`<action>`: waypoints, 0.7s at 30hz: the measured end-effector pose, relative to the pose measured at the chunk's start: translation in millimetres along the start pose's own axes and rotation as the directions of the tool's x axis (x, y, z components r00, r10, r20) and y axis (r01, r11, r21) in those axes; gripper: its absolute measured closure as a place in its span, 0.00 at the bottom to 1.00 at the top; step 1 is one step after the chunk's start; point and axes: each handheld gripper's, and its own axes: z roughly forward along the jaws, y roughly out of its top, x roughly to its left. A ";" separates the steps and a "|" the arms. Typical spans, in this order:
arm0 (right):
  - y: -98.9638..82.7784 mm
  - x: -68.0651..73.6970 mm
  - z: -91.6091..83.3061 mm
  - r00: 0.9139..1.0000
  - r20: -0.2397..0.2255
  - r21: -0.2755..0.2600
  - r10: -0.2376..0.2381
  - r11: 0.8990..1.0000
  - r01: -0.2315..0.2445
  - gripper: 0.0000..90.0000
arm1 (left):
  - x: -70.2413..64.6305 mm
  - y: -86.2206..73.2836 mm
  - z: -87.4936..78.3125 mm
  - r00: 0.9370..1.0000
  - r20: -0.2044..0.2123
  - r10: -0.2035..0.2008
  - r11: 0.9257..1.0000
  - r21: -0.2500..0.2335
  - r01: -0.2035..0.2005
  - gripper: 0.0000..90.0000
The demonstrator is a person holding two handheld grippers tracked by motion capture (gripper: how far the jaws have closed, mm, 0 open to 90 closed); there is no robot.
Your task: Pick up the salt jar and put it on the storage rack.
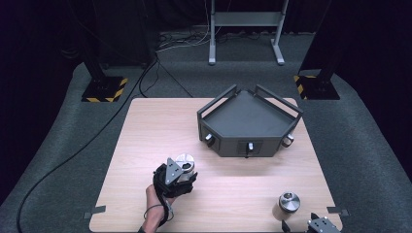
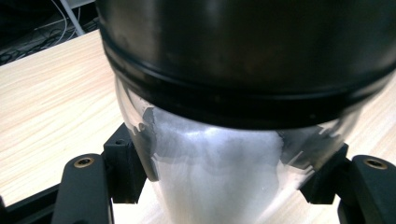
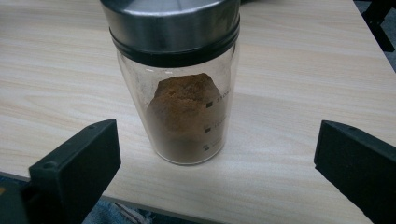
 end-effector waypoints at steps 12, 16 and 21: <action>0.6 1.2 0.7 1.000 -0.001 0.004 -0.004 1.000 0.004 0.00 | 6.2 10.2 9.4 1.000 0.009 0.007 1.000 0.002 -0.007 0.35; 0.5 1.0 0.5 1.000 0.000 0.003 -0.003 1.000 0.003 0.00 | 7.4 13.5 12.7 1.000 0.017 0.006 1.000 0.001 -0.006 0.35; 0.4 1.0 0.6 1.000 0.000 0.003 -0.003 1.000 0.003 0.00 | 10.0 18.5 18.8 1.000 0.030 0.001 1.000 0.001 -0.001 0.35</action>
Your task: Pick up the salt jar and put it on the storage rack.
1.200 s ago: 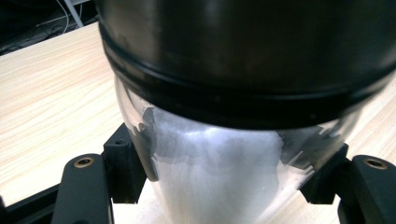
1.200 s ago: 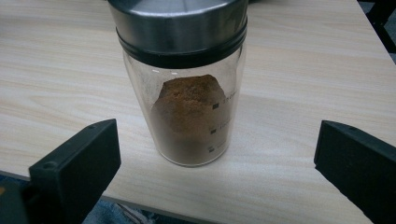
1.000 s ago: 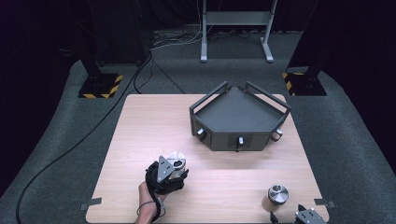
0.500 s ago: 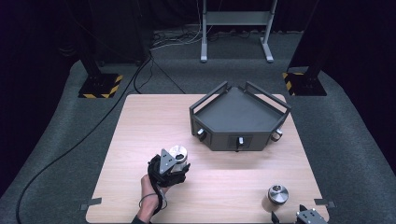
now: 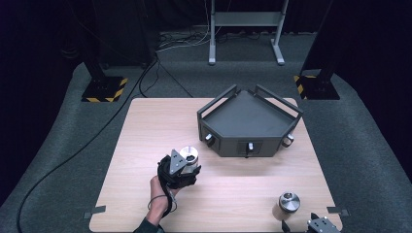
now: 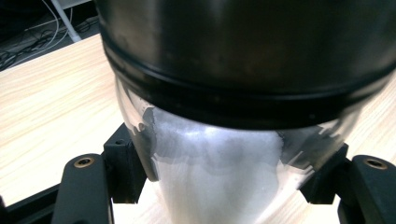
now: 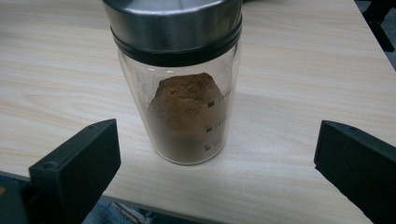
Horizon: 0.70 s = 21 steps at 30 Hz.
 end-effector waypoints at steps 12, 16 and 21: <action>0.4 0.0 0.7 1.000 -0.003 0.004 -0.002 1.000 0.002 0.00 | 0.9 11.9 15.0 1.000 0.010 0.003 1.000 0.013 -0.003 0.35; 0.4 -0.1 0.7 1.000 -0.003 0.004 -0.002 1.000 0.002 0.00 | 0.7 14.4 19.1 1.000 0.016 0.005 1.000 0.012 -0.005 0.35; 0.4 -0.1 0.6 1.000 -0.003 0.004 -0.002 1.000 0.002 0.00 | -0.4 18.3 22.3 1.000 0.018 0.008 1.000 0.014 -0.008 0.35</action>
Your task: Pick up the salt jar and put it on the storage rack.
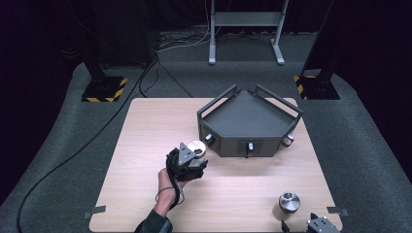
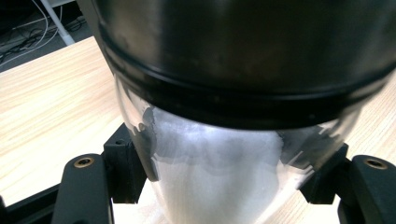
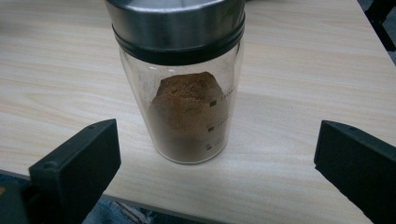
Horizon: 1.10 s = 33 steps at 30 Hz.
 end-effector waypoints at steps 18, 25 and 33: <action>-0.3 -0.3 2.1 1.000 -0.001 0.006 0.003 1.000 -0.003 0.00 | -0.8 12.7 7.9 1.000 0.016 0.007 1.000 -0.002 -0.007 0.35; 0.1 0.3 2.1 1.000 -0.004 0.006 -0.001 1.000 0.001 0.00 | -0.7 18.9 9.6 1.000 0.021 0.015 1.000 -0.007 -0.015 0.35; 0.1 0.0 2.0 1.000 -0.003 0.006 -0.001 1.000 0.001 0.00 | -1.1 26.1 12.4 0.999 0.030 0.024 1.000 -0.012 -0.024 0.35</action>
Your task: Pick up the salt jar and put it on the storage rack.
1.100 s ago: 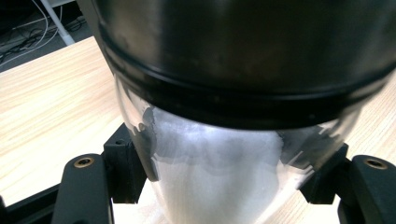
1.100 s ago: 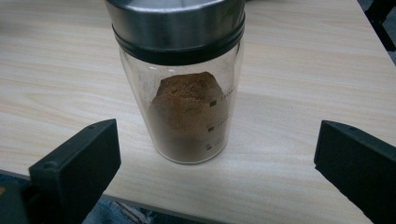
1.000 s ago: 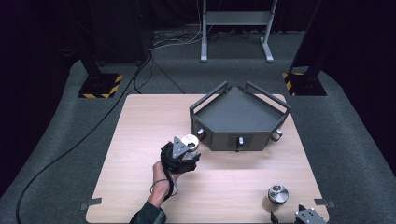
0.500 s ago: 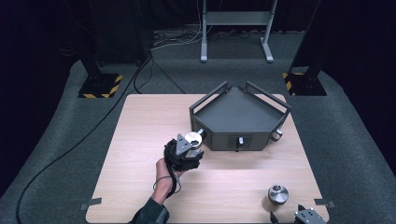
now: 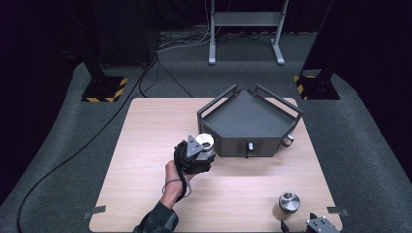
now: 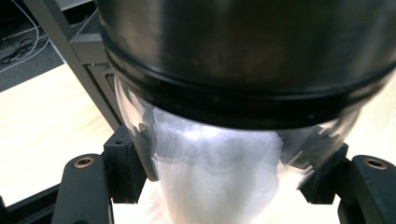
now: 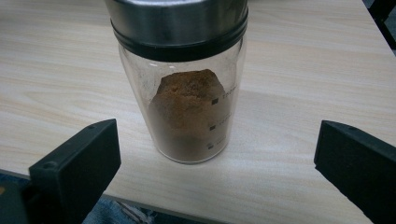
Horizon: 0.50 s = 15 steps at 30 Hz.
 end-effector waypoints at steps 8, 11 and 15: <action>-0.3 -0.6 -1.1 1.000 0.003 -0.004 0.002 1.000 -0.002 0.00 | -0.1 7.1 3.0 1.000 0.009 0.008 1.000 -0.006 -0.008 0.35; -0.3 -0.7 -1.2 1.000 0.003 -0.004 0.002 1.000 -0.002 0.00 | 1.0 10.3 4.6 1.000 0.014 0.006 1.000 -0.009 -0.006 0.35; -0.4 -1.3 -0.3 1.000 0.002 0.000 0.003 1.000 -0.003 0.00 | 2.4 11.5 4.6 1.000 0.026 -0.004 1.000 -0.020 0.004 0.35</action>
